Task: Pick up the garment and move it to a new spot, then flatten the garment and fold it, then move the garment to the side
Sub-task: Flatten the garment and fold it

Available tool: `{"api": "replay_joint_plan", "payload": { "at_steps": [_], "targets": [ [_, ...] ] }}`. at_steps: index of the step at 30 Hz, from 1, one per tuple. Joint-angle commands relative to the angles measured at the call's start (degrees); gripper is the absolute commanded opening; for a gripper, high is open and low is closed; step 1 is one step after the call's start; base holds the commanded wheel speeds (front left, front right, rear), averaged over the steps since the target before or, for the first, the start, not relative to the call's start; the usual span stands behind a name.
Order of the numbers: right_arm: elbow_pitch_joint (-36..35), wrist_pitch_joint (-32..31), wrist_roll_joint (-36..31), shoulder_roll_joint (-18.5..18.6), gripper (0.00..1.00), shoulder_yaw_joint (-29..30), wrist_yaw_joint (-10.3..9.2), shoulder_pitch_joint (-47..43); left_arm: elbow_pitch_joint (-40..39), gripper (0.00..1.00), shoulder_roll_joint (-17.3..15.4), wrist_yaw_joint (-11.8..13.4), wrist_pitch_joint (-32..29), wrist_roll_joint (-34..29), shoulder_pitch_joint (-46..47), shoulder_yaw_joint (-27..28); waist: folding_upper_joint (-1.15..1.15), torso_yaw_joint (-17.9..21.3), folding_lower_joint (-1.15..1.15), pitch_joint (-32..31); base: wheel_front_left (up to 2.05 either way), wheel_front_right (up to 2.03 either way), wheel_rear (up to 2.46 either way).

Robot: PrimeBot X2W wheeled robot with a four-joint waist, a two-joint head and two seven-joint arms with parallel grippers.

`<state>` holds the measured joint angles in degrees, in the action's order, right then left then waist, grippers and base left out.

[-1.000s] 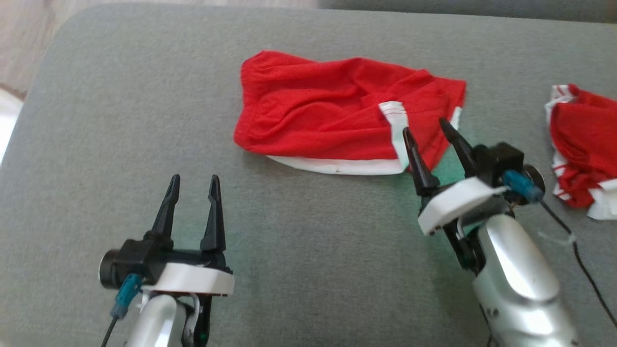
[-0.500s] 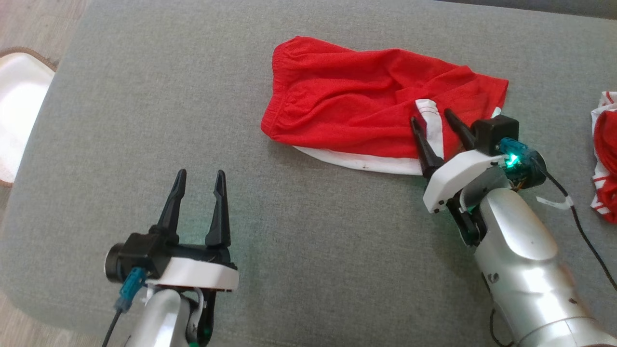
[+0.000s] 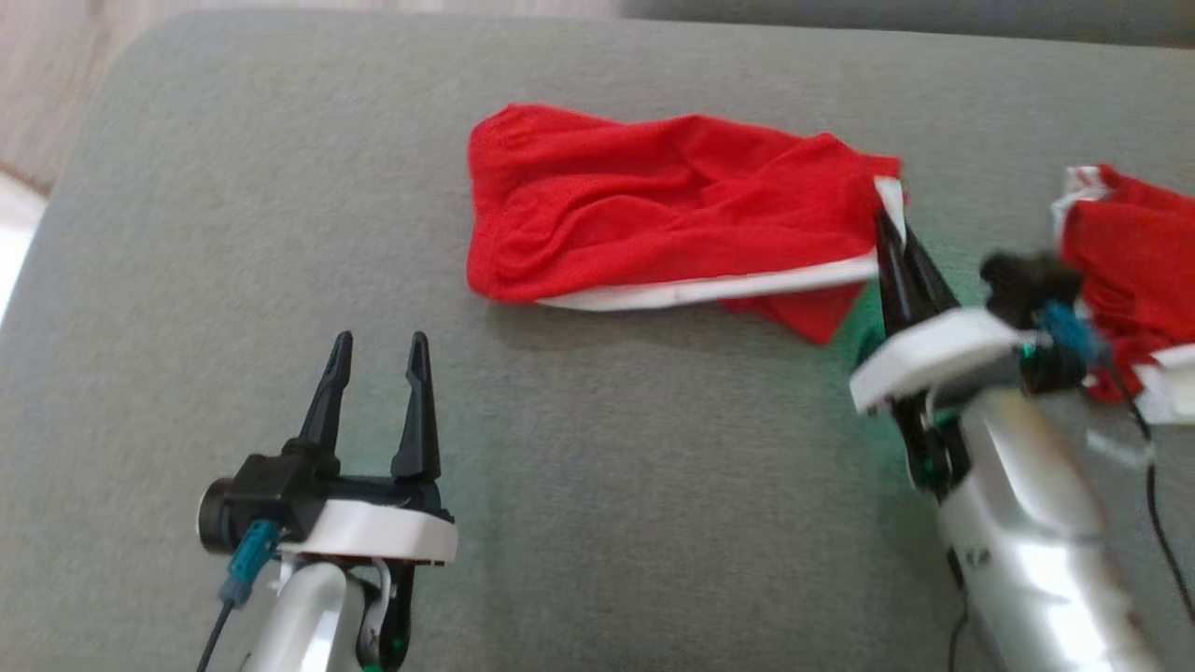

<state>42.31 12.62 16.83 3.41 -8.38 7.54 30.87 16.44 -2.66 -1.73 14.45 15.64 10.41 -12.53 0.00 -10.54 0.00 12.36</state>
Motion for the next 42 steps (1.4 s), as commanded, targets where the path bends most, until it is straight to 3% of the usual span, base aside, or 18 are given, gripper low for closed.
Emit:
{"api": "replay_joint_plan", "payload": {
  "at_steps": [1, 11, 12, 13, 18, 29, 42],
  "targets": [
    [-2.51, 0.60, 0.71, -0.53, 0.00, -1.01, -0.05, -2.33, -1.74, 1.00, -0.22, 0.20, 0.54, -0.31, 0.71, 2.44, 0.00, 2.13, 0.00, -1.35, 0.00, 0.00, 0.00],
    [-10.38, -0.77, 2.79, -0.53, 0.00, 4.68, -0.05, -13.96, -1.62, 1.00, -0.22, -0.25, 0.54, -1.20, -0.53, 3.23, 0.00, 6.76, 0.00, -3.72, 0.00, 0.00, 0.00],
    [-10.91, -0.77, 2.65, -0.53, 0.79, 5.17, -0.05, -14.57, -1.60, 1.00, -0.22, -0.33, 0.54, -1.25, -0.63, 3.25, 0.00, 7.00, 0.00, -3.83, 0.00, 0.00, 0.00],
    [-11.39, -0.76, 2.82, -0.53, 1.00, 5.64, -0.05, -15.11, -1.57, 1.00, -0.22, -0.39, 0.55, -1.29, -0.73, 3.28, 0.00, 7.22, 0.00, -3.97, 0.00, 0.00, 0.00],
    [-14.66, -0.04, 1.32, -0.53, 1.00, 6.34, -0.05, -16.44, -1.60, 1.00, -0.22, -0.52, 0.55, -1.44, -1.16, 3.50, 0.00, 8.07, 0.00, -4.40, 0.00, 0.00, 0.00],
    [-31.11, 2.08, -8.55, -0.53, 1.00, 1.99, -0.05, -22.57, -2.18, 1.00, -0.22, -0.91, 0.55, -1.44, -2.39, 3.40, 0.00, 9.91, 0.00, -5.67, 0.00, 0.00, 0.00],
    [-32.97, 2.36, -9.56, -0.53, 1.00, -0.25, -0.05, -27.16, 0.55, 1.00, -0.24, -2.90, 0.55, -1.87, -3.38, 0.99, 0.00, 11.28, 0.00, -5.41, 0.00, 0.00, 0.00]
  ]
}}
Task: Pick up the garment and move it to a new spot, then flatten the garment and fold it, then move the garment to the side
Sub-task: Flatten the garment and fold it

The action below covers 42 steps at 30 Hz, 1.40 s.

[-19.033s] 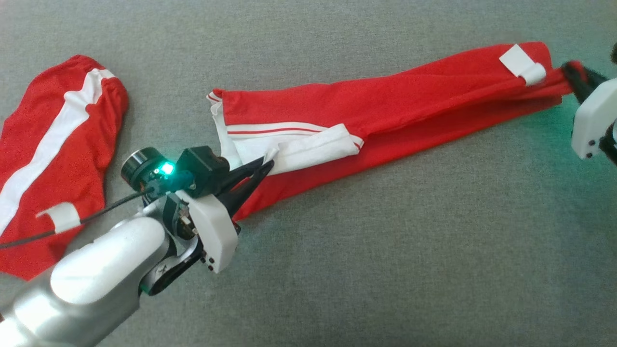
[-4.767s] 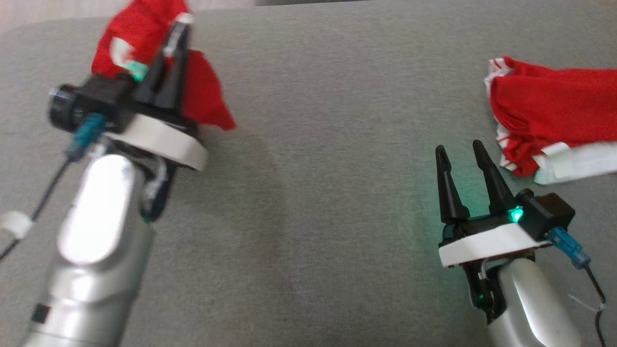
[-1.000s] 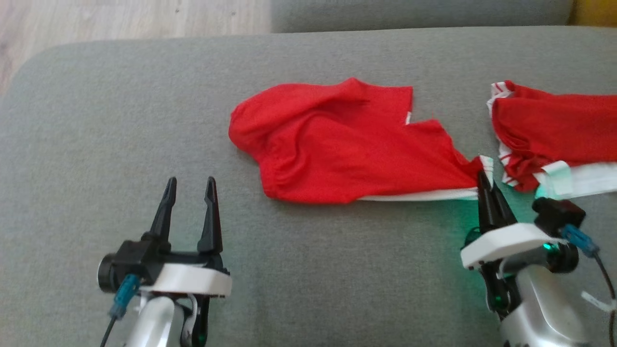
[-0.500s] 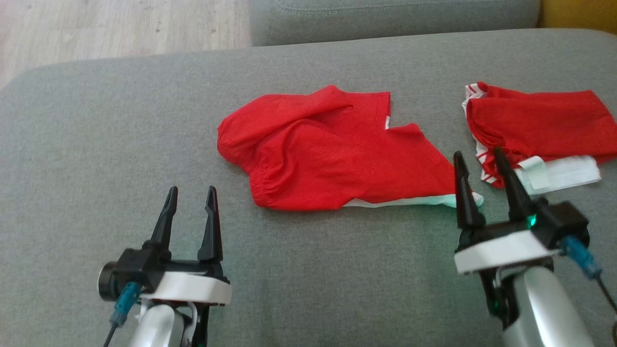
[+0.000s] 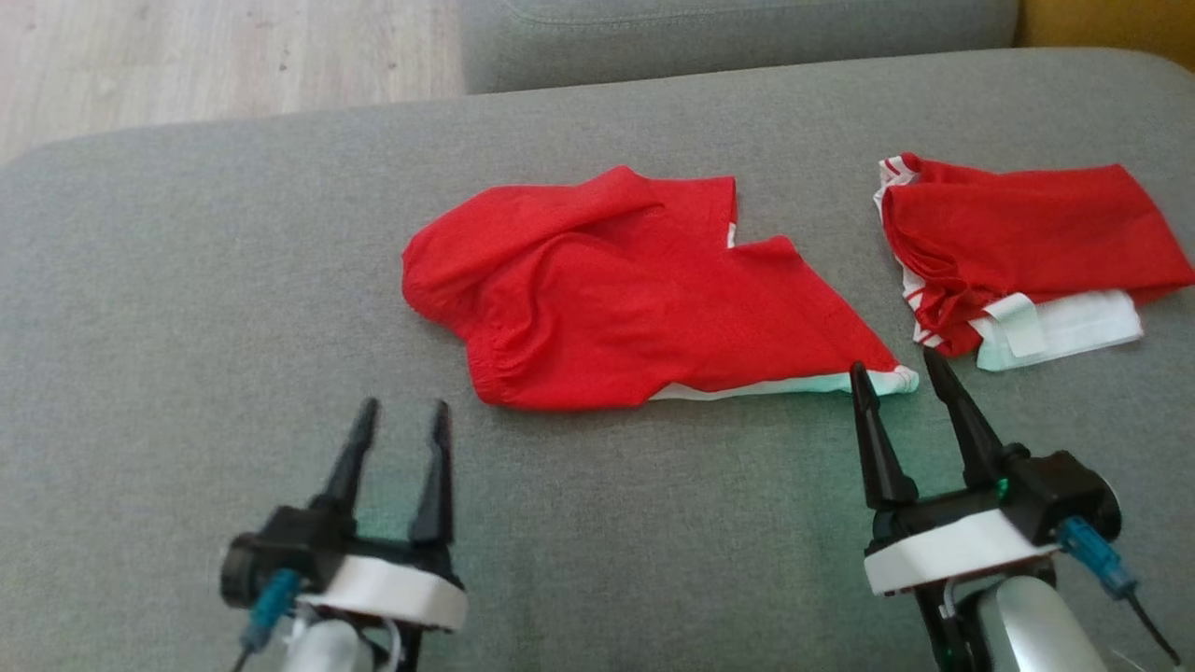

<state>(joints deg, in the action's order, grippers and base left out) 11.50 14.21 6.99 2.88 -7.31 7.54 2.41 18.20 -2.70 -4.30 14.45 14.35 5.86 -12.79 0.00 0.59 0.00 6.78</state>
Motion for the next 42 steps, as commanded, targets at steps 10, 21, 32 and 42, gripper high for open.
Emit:
{"api": "replay_joint_plan", "payload": {
  "at_steps": [10, 21, 32, 42],
  "targets": [
    [-3.62, 0.78, 0.20, -0.01, 1.00, -0.13, -0.05, 3.19, 10.40, 1.00, -2.79, -2.02, -3.67, -4.04, 6.70, -4.71, 0.00, 1.31, 0.00, 3.05, 0.00, 0.00, 0.00],
    [-4.42, 0.78, 0.71, -0.01, 1.00, 0.09, -0.05, 5.16, 18.83, 1.00, -3.83, -2.26, -3.18, -5.45, 15.43, -6.62, 0.00, 3.38, 0.00, 6.86, 0.00, 0.00, 0.00],
    [-4.69, 0.78, 1.38, -0.01, 1.00, 0.13, -0.05, 6.09, 20.39, 1.00, -3.69, -2.86, 0.06, -4.42, 19.55, -8.81, 0.00, 4.89, 0.00, 8.23, 0.00, 0.00, 0.00],
    [-4.37, 0.79, 1.50, -0.01, 1.00, 0.20, -0.05, 6.10, 16.29, 1.00, -4.59, -3.14, 0.52, -2.49, 18.34, -11.72, 0.00, 5.39, 0.00, 7.76, 0.00, 0.00, 0.00]
  ]
}}
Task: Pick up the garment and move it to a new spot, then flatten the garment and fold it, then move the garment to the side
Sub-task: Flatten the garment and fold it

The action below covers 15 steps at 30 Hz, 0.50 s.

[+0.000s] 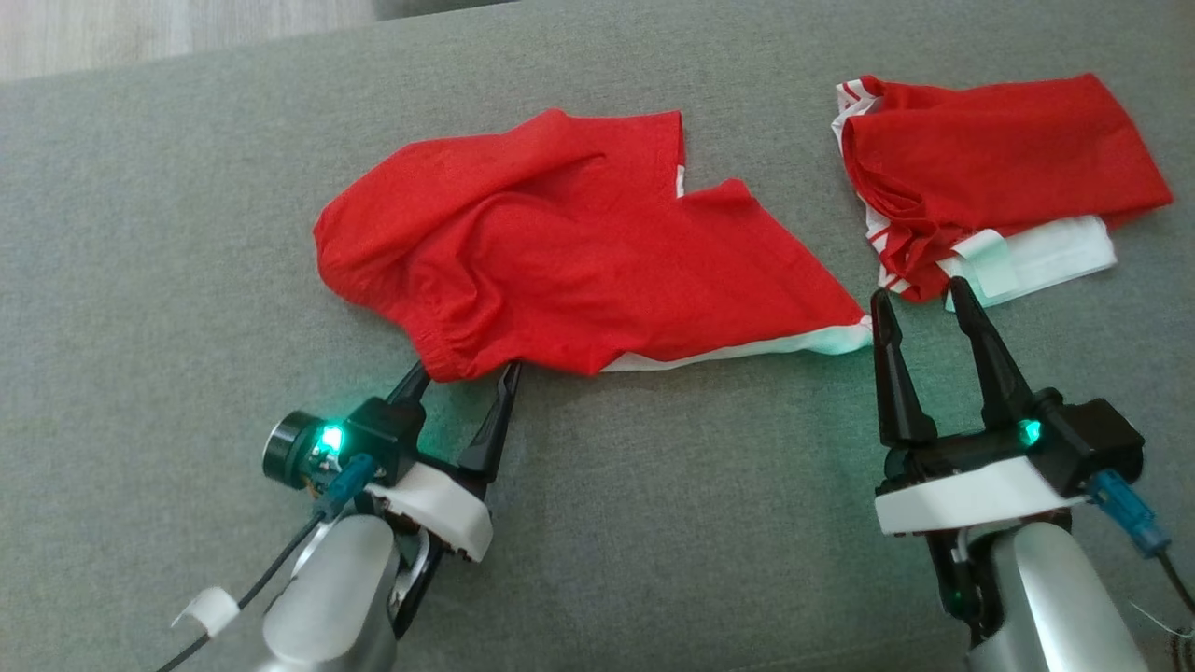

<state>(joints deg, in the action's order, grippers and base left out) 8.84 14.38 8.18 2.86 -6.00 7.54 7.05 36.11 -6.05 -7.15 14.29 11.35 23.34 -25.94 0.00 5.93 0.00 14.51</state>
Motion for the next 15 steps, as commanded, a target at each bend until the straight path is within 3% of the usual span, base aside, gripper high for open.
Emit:
{"api": "replay_joint_plan", "payload": {
  "at_steps": [1, 2, 3, 4, 15],
  "targets": [
    [-1.74, 0.62, 0.34, 0.01, 1.00, -1.12, -0.05, 1.49, -1.70, 1.00, -1.37, -0.30, 0.69, 0.66, 0.85, 1.11, 0.00, 0.07, 0.00, 0.07, 0.00, 0.00, 0.00],
    [-1.75, 0.62, 0.35, 0.01, 1.00, -1.12, -0.05, 1.50, -1.67, 1.00, -1.50, -0.31, 0.69, 0.82, 0.90, 0.72, 0.00, 0.11, 0.00, 0.13, 0.00, 0.00, 0.00],
    [-1.70, 0.62, 0.34, 0.01, 1.00, -1.09, -0.05, 1.51, -1.68, 0.43, -1.61, -0.31, 0.69, 1.02, 1.01, 0.09, 0.00, 0.14, 0.00, 0.21, 0.00, 0.00, 0.00],
    [-1.55, 0.62, 0.29, 0.01, 1.00, -1.00, -0.05, 1.51, -1.75, 0.00, -1.75, -0.32, 0.70, 1.28, 1.18, -0.63, 0.00, 0.15, 0.00, 0.30, 0.00, 0.00, 0.00],
    [5.79, 0.09, -2.74, 0.01, 1.00, 2.82, -0.05, 1.55, -4.08, 0.00, -3.53, -0.29, 0.70, 3.19, 0.63, -1.11, 0.00, -2.05, 0.00, -0.20, 0.00, 0.00, 0.00]
  ]
}}
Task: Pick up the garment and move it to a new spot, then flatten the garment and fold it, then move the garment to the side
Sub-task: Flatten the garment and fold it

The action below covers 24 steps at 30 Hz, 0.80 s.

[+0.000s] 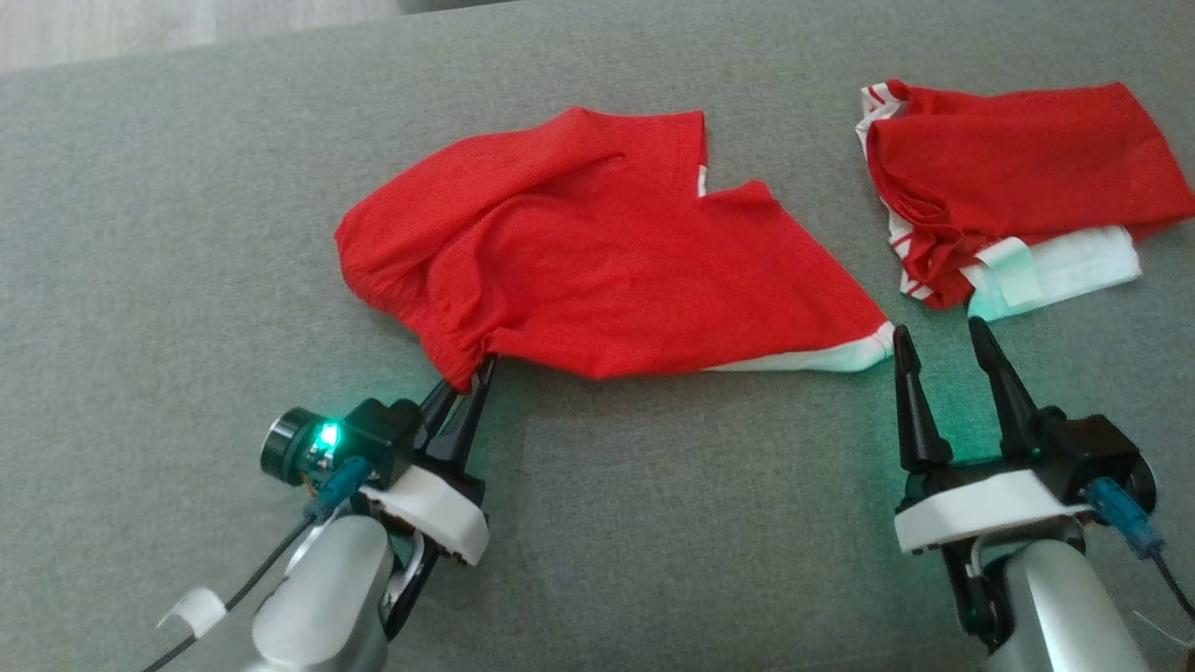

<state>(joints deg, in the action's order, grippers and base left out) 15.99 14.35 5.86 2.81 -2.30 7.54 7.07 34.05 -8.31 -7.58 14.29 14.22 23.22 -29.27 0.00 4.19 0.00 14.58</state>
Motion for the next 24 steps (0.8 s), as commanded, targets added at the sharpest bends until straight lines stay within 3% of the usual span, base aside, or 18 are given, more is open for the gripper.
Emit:
{"api": "replay_joint_plan", "payload": {
  "at_steps": [1, 24],
  "targets": [
    [-0.71, -0.22, -0.43, 0.07, 1.00, -0.48, -0.05, 1.59, -2.47, 0.00, -1.43, 0.15, 0.70, 0.39, 0.49, 2.34, 0.00, -0.59, 0.00, -0.40, 0.00, 0.00, 0.00],
    [11.16, -6.93, -0.35, 0.07, 1.00, -1.24, -0.05, 6.66, -8.76, 0.00, -3.31, 0.72, -2.80, 1.03, -1.93, 0.45, 0.00, -3.88, 0.00, -1.08, 0.00, 0.00, 0.00]
  ]
}}
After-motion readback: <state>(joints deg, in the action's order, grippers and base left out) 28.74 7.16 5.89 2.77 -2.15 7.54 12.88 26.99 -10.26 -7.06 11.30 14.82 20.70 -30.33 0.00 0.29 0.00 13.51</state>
